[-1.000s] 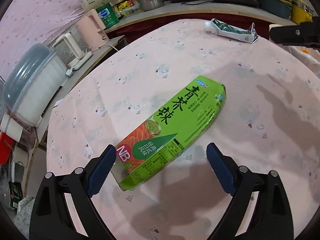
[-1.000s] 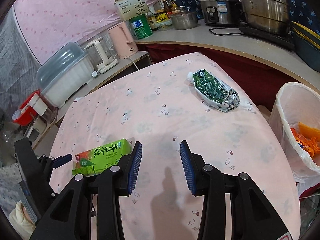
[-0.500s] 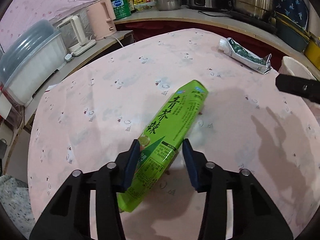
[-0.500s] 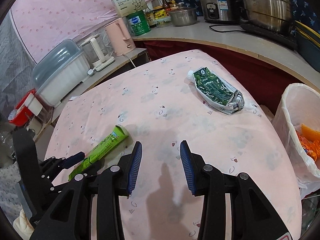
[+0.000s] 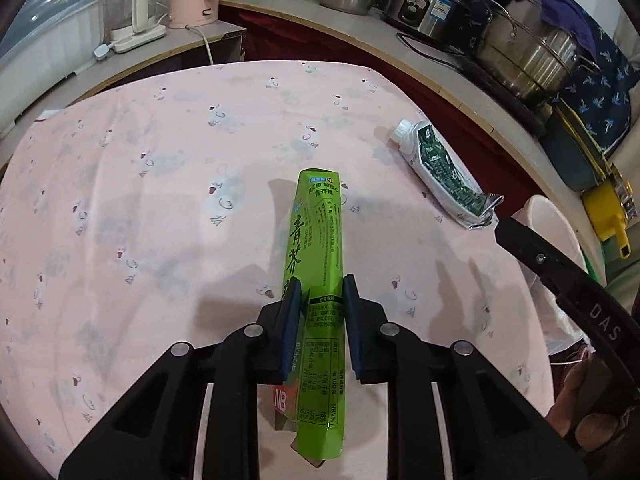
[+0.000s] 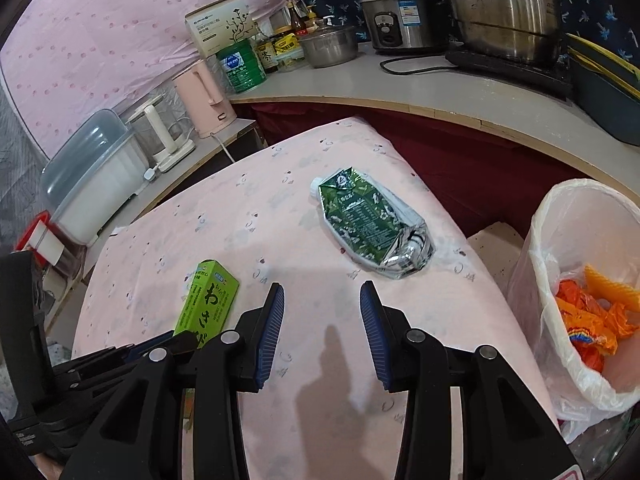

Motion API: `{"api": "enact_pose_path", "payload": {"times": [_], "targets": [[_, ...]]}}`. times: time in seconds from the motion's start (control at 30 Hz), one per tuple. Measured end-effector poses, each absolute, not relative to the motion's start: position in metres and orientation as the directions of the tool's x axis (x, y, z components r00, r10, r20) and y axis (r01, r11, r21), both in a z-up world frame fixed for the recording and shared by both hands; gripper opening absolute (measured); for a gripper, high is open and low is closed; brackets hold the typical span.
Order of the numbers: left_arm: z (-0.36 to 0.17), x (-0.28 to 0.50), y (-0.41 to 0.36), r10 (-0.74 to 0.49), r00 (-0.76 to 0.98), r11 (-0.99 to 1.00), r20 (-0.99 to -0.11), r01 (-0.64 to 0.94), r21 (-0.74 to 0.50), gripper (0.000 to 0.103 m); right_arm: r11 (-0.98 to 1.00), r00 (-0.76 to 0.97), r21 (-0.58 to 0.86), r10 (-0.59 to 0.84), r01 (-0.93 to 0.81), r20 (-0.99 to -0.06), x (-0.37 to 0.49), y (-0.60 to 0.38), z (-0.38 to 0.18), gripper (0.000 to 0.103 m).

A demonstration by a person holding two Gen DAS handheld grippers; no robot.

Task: Collect trash
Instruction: 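Grasp the green wasabi tube with the left gripper while the right gripper grasps the green drink carton, then carry the wasabi tube with the left gripper while the right gripper carries the carton to the bin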

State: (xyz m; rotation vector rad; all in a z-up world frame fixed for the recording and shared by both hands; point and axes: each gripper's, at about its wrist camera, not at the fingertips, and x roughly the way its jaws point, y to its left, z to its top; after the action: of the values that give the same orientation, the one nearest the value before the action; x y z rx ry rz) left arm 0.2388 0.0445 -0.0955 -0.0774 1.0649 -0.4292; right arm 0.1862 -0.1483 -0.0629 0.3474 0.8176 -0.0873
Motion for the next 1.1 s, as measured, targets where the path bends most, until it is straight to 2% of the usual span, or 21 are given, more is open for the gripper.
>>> {"api": "enact_pose_path", "payload": {"times": [0.13, 0.3, 0.77, 0.9, 1.1], "targets": [[-0.096, 0.253, 0.042, -0.41, 0.394, 0.909, -0.823, 0.252, -0.332, 0.02, 0.95, 0.677, 0.246, 0.052, 0.193, -0.734, 0.212, -0.157, -0.065, 0.039], [-0.1, 0.271, 0.038, -0.421, 0.379, 0.906, -0.824, 0.203, -0.371, 0.017, 0.967, 0.646, 0.197, 0.047, 0.162, -0.762, 0.246, -0.159, -0.075, 0.05], [-0.1, 0.299, 0.012, -0.416, 0.381, 0.909, -0.826, 0.195, -0.369, 0.017, 0.994, 0.613, -0.01, -0.075, 0.109, -0.787, 0.286, -0.157, -0.097, 0.064], [-0.099, 0.302, 0.004, -0.416, 0.377, 0.909, -0.828, 0.194, -0.369, 0.017, 0.994, 0.592, -0.036, -0.089, 0.101, -0.801, 0.296, -0.16, -0.107, 0.062], [-0.099, 0.303, 0.001, -0.41, 0.38, 0.912, -0.829, 0.2, -0.359, 0.017, 0.995, 0.594, 0.011, -0.05, 0.099, -0.803, 0.298, -0.167, -0.109, 0.048]]}}
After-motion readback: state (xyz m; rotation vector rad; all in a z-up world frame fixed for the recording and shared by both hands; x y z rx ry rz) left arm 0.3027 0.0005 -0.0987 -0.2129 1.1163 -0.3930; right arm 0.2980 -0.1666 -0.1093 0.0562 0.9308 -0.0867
